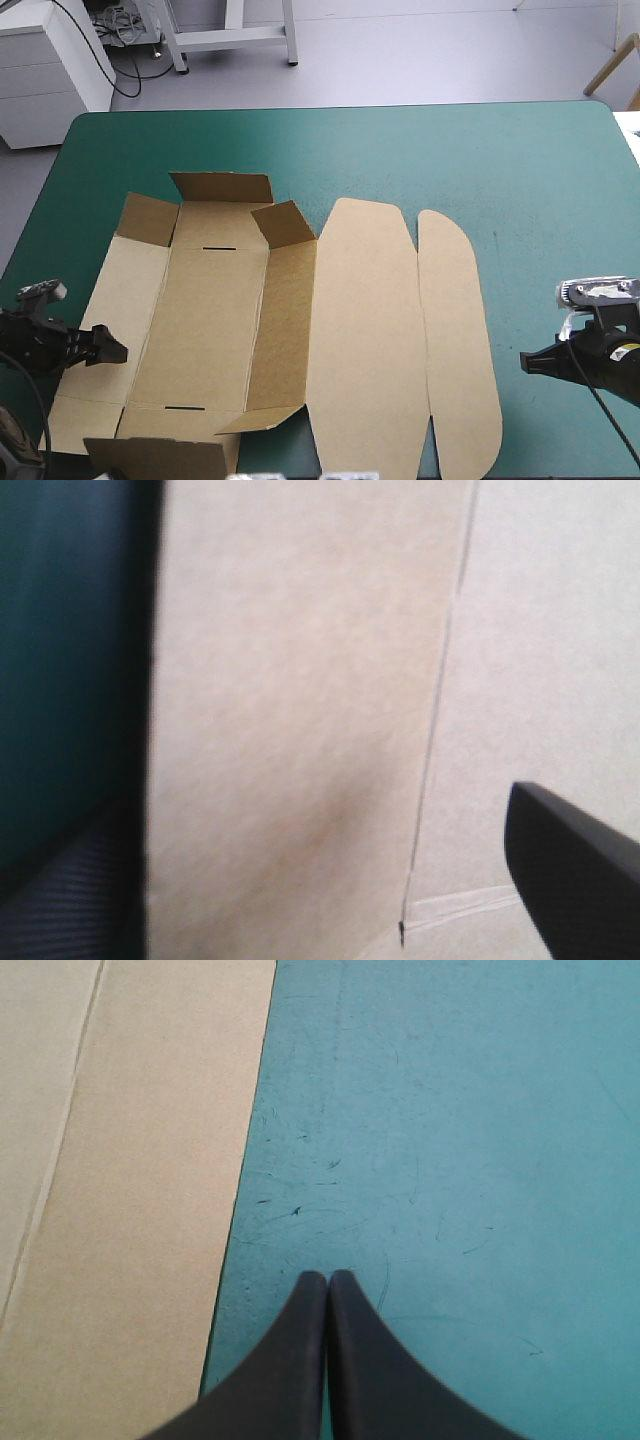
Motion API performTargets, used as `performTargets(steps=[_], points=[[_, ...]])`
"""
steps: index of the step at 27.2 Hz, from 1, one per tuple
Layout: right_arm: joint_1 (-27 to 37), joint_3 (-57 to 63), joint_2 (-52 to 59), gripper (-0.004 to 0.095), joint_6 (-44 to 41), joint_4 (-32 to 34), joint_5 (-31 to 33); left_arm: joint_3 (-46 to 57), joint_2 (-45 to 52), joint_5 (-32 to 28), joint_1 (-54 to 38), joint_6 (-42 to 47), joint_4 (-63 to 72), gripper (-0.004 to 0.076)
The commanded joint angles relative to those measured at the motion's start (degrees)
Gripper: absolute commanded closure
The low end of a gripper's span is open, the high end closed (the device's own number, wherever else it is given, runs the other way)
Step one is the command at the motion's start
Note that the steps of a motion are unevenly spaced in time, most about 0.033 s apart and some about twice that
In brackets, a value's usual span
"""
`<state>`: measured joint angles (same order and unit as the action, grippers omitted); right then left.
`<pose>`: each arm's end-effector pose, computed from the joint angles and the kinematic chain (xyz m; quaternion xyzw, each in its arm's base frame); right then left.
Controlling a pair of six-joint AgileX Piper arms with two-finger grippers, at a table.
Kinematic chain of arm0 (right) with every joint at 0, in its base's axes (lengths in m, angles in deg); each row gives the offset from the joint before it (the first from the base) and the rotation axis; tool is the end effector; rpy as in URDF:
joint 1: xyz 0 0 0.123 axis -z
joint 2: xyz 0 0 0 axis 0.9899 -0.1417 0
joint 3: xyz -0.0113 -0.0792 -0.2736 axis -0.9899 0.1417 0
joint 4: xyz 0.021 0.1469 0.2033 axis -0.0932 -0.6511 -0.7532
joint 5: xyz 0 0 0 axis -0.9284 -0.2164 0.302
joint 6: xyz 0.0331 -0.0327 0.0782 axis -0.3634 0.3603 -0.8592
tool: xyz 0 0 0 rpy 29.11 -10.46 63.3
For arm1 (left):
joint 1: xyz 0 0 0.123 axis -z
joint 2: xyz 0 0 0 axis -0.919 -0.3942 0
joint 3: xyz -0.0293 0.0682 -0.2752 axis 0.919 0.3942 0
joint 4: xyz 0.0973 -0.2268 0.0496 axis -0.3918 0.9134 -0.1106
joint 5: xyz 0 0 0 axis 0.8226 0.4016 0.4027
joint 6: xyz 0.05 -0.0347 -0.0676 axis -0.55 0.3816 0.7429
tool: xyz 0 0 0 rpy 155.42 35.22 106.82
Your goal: Fold the box
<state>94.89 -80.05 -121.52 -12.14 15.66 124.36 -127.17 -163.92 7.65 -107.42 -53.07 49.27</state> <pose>0.1091 -0.0088 0.3167 -0.0458 0.9438 0.0045 0.3273 0.1846 0.1105 0.2174 -0.0448 0.9761 -0.1974 0.0795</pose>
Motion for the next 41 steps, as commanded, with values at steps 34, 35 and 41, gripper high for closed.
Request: performTargets(steps=[34,35,41], points=[[0.08,-1.52,0.08,0.0927,1.02,-0.94,-2.30,-1.08,1.43,5.83,6.35,1.77,1.70,0.0731],[0.08,-1.52,0.08,0.0927,1.02,-0.94,-2.60,-1.08,1.43,5.83,6.35,1.77,1.70,0.0731],[0.08,-1.52,0.08,0.0927,1.02,-0.94,-2.72,-1.08,1.43,5.83,6.35,2.23,0.84,0.0731]])
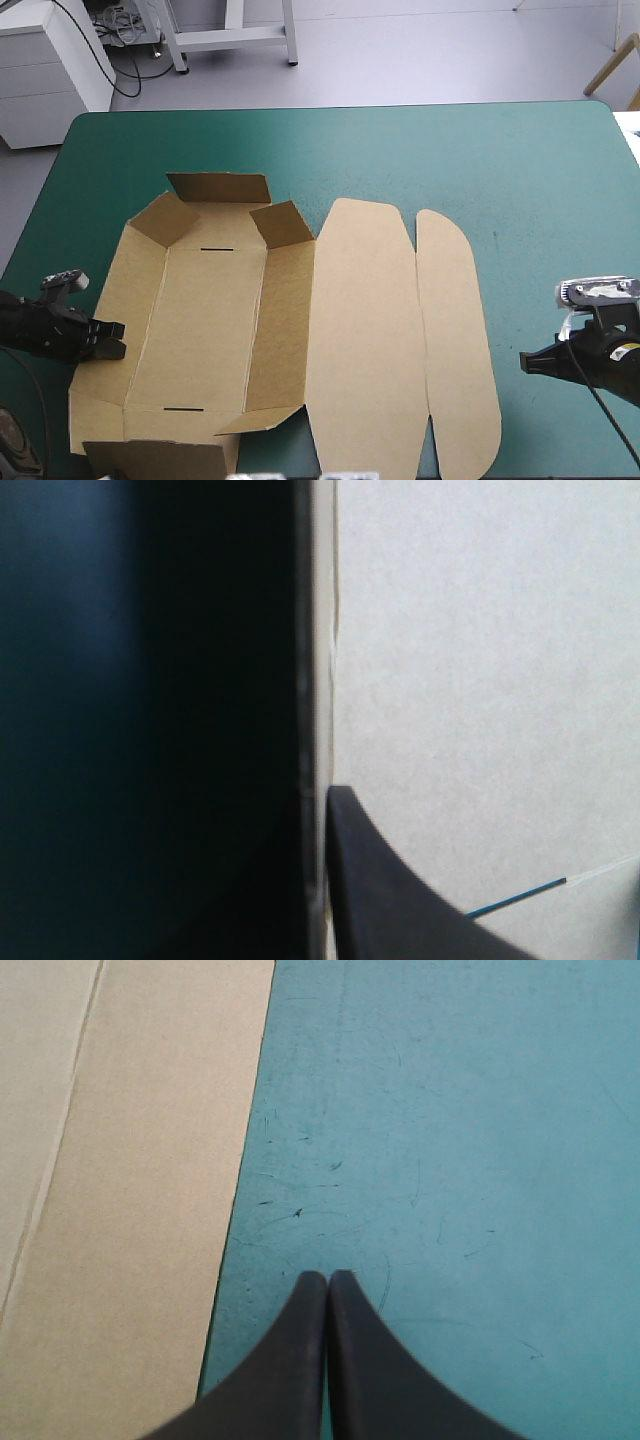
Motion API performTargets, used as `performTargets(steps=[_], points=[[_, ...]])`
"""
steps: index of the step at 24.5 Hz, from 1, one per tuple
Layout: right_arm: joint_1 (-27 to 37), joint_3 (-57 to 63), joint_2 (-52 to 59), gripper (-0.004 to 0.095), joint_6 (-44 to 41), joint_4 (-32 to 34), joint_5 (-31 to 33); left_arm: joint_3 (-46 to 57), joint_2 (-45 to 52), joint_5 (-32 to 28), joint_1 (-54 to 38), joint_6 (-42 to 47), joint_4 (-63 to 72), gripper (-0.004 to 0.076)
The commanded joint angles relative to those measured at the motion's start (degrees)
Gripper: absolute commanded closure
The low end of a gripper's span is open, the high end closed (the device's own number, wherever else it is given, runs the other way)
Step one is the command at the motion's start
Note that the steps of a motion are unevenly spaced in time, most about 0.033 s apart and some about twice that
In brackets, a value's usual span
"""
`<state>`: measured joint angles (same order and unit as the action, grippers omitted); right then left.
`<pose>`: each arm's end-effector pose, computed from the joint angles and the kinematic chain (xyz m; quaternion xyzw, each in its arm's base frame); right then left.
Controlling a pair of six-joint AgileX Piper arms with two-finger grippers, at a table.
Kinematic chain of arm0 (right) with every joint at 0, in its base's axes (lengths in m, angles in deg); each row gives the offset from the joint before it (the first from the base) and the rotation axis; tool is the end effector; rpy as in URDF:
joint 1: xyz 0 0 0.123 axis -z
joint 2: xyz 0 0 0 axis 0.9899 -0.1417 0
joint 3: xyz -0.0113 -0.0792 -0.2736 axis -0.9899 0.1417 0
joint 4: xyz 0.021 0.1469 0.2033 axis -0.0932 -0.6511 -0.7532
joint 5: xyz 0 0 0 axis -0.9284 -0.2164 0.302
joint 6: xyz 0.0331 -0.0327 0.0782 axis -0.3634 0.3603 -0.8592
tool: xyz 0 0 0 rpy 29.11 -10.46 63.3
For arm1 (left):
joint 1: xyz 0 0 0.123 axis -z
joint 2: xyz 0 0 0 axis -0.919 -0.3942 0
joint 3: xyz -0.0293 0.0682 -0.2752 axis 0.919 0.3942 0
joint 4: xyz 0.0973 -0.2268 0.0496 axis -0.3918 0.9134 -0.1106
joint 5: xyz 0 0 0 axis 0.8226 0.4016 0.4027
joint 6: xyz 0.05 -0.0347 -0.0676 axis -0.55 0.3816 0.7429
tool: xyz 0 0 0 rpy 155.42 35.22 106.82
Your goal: Fold the box
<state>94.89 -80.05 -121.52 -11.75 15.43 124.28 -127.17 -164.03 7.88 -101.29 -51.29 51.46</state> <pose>0.1093 -0.0085 0.3169 -0.0486 0.9432 0.0051 0.3285 0.1975 0.0880 0.2183 -0.0159 0.9732 -0.2170 0.0745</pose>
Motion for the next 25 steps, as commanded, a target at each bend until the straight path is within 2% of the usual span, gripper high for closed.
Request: performTargets(steps=[1,5,9,15,19,25], points=[[0.08,-1.52,0.08,0.0927,0.63,-0.71,-2.64,-1.20,1.54,5.61,0.22,1.08,-1.35,0.0731],[0.08,-1.52,0.08,0.0927,0.63,-0.71,-2.64,-4.54,1.62,5.61,4.96,2.38,-1.55,0.0731],[0.08,-1.52,0.08,0.0927,0.63,-0.71,-2.64,-16.42,1.62,5.24,17.34,3.44,-4.27,0.0734],[0.08,-1.52,0.08,0.0927,0.63,-0.71,-2.64,-31.90,1.51,-1.23,34.36,9.38,-17.62,0.0734],[0.08,-1.52,0.08,0.0927,0.63,-0.71,-2.05,-37.00,0.85,-6.10,44.10,12.10,-27.56,0.0734],[0.08,-1.52,0.08,0.0927,0.63,-0.71,-0.47,-40.49,-2.70,-7.61,56.43,12.10,-39.73,0.0734]])
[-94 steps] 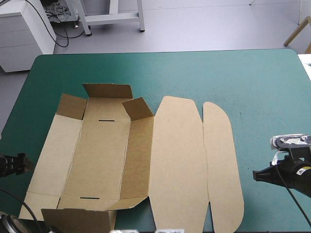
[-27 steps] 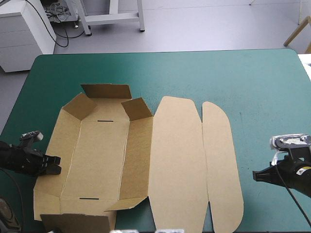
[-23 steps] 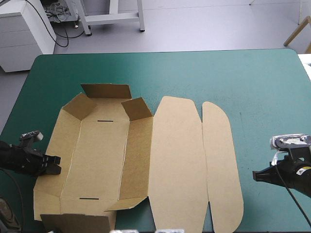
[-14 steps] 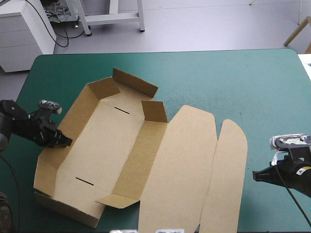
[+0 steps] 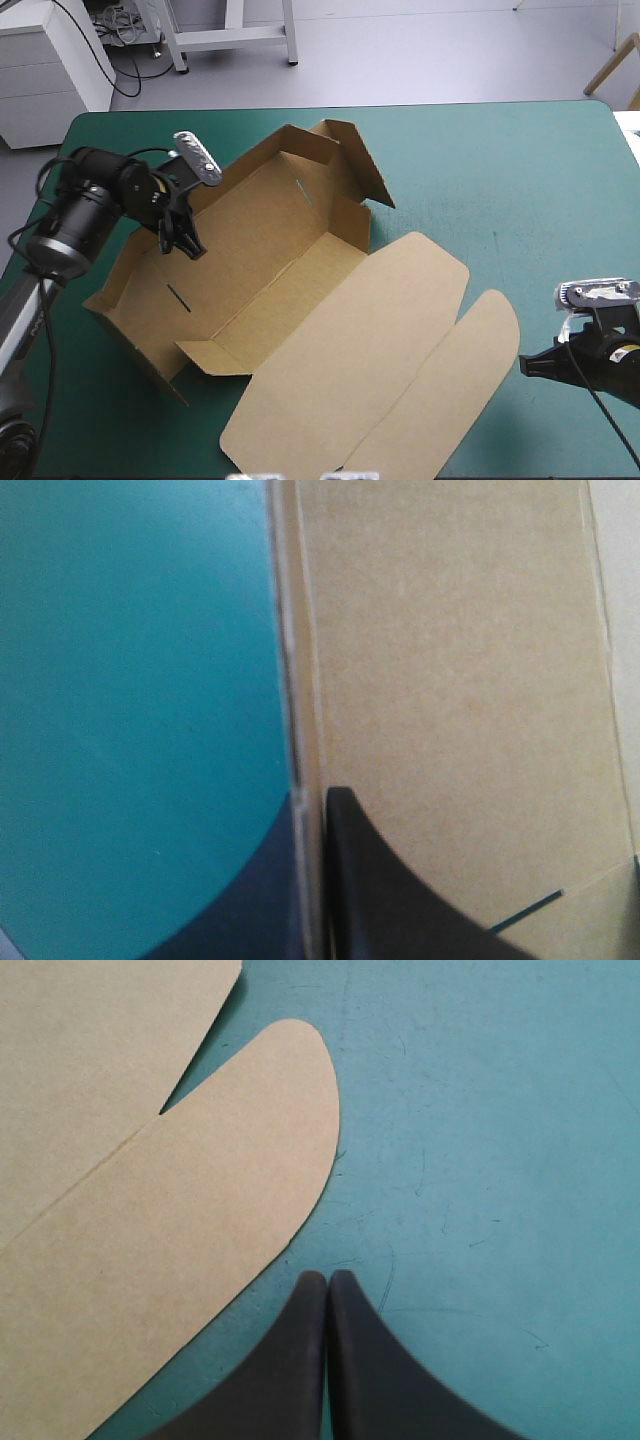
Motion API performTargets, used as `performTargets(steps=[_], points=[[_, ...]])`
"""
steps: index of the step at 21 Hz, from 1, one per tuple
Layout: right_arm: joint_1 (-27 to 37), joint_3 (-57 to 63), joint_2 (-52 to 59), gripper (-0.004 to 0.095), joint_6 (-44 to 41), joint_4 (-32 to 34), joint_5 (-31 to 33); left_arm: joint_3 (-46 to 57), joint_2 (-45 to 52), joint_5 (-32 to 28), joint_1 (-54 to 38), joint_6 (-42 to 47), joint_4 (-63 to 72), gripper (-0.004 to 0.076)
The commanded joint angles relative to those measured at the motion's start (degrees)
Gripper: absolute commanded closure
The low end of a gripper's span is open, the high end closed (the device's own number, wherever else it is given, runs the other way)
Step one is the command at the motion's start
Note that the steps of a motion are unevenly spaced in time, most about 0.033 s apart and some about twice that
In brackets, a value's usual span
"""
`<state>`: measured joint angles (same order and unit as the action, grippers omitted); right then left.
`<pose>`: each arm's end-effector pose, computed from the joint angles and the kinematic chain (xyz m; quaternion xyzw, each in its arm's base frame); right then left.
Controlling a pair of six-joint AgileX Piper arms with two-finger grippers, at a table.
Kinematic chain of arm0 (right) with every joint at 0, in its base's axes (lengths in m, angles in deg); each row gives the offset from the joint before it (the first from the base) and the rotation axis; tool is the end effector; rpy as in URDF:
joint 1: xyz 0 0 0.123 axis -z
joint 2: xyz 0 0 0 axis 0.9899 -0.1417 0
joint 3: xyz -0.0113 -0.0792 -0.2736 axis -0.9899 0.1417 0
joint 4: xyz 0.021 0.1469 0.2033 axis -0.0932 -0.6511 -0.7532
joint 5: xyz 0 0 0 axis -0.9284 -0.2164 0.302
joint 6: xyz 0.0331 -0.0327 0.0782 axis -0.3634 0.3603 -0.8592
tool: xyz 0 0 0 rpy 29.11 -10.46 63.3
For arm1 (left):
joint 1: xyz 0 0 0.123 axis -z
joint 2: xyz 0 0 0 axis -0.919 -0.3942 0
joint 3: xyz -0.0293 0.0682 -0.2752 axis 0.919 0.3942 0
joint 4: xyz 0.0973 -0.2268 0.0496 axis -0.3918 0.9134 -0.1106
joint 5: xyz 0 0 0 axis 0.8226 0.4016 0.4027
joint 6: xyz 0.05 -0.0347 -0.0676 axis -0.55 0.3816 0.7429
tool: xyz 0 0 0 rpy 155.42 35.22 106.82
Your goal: Fold the box
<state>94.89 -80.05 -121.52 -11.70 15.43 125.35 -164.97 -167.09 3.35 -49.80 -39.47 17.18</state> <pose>0.1080 -0.0081 0.3159 -0.0501 0.9460 0.0077 0.3201 0.2938 -0.0797 0.3698 0.4175 0.8700 0.0927 0.2452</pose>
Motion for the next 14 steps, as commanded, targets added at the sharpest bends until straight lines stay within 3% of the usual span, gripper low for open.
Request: performTargets(steps=[1,6,14], points=[[0.08,-1.52,0.08,0.0927,0.58,-0.71,-1.41,-2.70,-0.42,-4.92,8.66,0.18,-8.90,0.0734],[0.08,-1.52,0.08,0.0927,0.58,-0.71,-1.14,-2.70,-1.79,-12.38,18.90,-1.82,-14.75,0.0734],[0.08,-1.52,0.08,0.0928,0.58,-0.71,-1.14,-2.60,-2.04,-18.17,32.64,-9.50,-15.57,0.0734]])
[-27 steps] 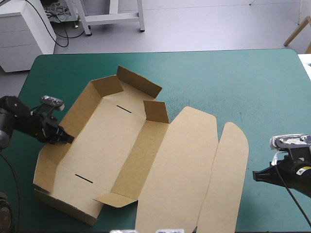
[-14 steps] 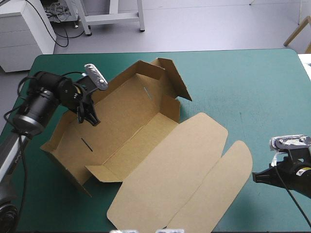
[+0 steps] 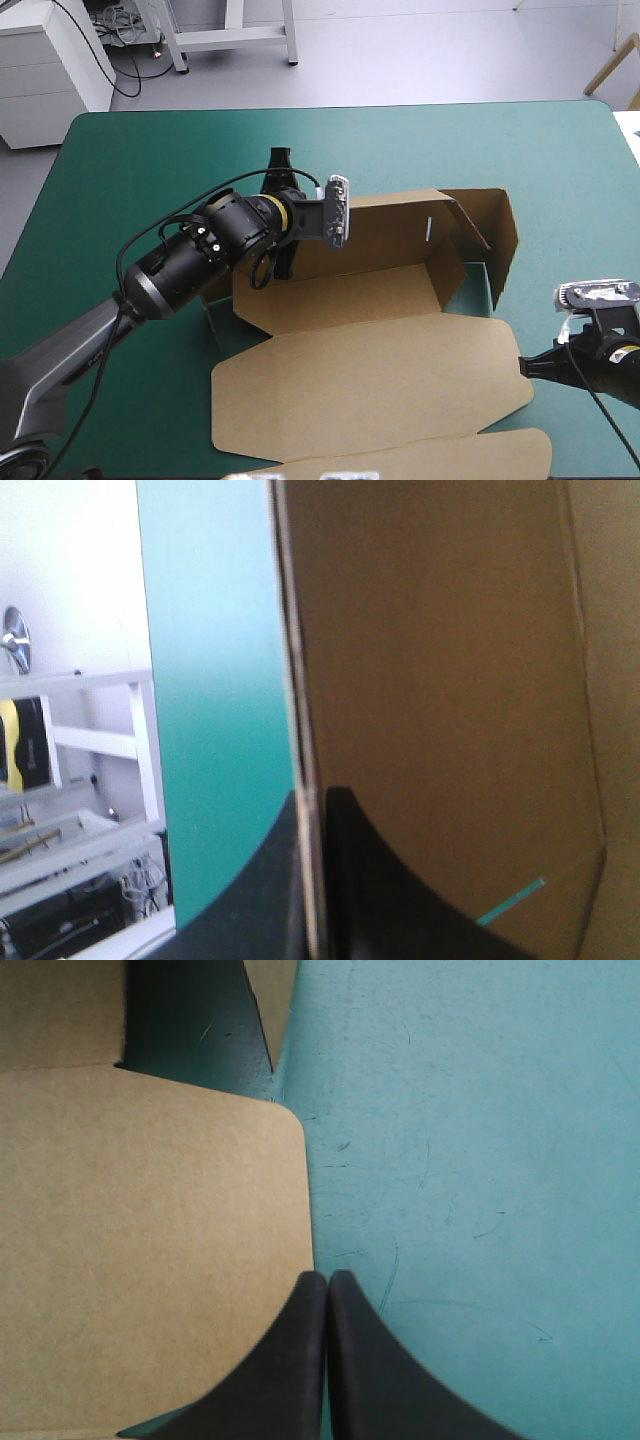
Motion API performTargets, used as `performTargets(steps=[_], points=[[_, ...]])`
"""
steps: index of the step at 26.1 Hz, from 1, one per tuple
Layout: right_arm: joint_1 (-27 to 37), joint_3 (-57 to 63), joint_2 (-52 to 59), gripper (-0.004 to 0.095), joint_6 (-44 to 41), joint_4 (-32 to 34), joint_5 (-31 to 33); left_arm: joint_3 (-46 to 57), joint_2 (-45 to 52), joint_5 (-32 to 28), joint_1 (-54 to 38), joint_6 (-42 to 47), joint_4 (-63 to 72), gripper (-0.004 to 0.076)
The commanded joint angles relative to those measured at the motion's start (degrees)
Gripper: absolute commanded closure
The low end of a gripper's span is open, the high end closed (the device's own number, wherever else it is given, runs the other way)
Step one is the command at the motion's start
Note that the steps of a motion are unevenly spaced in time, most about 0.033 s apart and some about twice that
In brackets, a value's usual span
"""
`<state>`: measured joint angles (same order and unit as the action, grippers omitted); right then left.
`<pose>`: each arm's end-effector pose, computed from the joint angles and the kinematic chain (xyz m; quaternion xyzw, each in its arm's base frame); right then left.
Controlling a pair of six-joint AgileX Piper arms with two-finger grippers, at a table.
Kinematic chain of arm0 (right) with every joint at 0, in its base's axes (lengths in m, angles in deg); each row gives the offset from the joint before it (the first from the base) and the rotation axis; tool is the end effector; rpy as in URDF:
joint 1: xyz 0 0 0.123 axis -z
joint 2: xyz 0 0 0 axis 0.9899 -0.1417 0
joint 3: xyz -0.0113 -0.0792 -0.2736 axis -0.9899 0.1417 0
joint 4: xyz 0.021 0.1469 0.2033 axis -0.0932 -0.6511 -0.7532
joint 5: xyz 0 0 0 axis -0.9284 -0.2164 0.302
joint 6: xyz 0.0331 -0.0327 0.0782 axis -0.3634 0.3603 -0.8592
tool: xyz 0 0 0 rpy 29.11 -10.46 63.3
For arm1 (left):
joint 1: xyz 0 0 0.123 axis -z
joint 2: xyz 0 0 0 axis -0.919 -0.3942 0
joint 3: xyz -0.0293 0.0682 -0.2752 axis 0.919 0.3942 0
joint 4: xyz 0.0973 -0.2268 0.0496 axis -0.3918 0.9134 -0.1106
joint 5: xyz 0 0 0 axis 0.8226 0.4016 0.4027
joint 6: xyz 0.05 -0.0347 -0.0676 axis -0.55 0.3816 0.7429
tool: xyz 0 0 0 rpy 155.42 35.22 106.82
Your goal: Fold the box
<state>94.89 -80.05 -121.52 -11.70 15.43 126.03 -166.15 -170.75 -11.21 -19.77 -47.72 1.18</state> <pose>0.1071 -0.0078 0.3153 -0.0509 0.9478 0.0095 0.3148 0.2511 -0.2300 0.3737 0.6842 0.6125 0.1683 0.3584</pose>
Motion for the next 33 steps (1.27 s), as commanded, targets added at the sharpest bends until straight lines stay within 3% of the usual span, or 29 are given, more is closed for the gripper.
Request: performTargets(steps=[1,6,11,22,26,33], points=[[0.08,-1.52,0.08,0.0927,0.58,-0.71,-1.82,-1.29,1.63,-5.28,4.20,-1.25,-1.26,0.0734],[0.08,-1.52,0.27,0.0927,0.58,-0.71,-1.82,0.76,1.50,-8.12,8.62,0.70,-7.10,0.0734],[0.08,-1.52,0.34,0.0927,0.58,-0.95,-1.37,9.49,1.50,-11.45,14.41,22.28,-33.06,0.0734],[0.08,-1.52,0.34,0.0927,0.97,-0.95,-0.62,23.92,1.50,-8.20,20.80,55.70,-68.62,0.0734],[0.08,-1.52,0.34,0.0927,1.41,-0.95,-1.02,27.01,1.50,-7.47,20.93,60.56,-73.41,0.0734],[0.08,-1.52,0.34,0.0906,1.94,-2.33,-4.00,27.14,1.50,-6.19,20.93,60.78,-74.32,0.0734]])
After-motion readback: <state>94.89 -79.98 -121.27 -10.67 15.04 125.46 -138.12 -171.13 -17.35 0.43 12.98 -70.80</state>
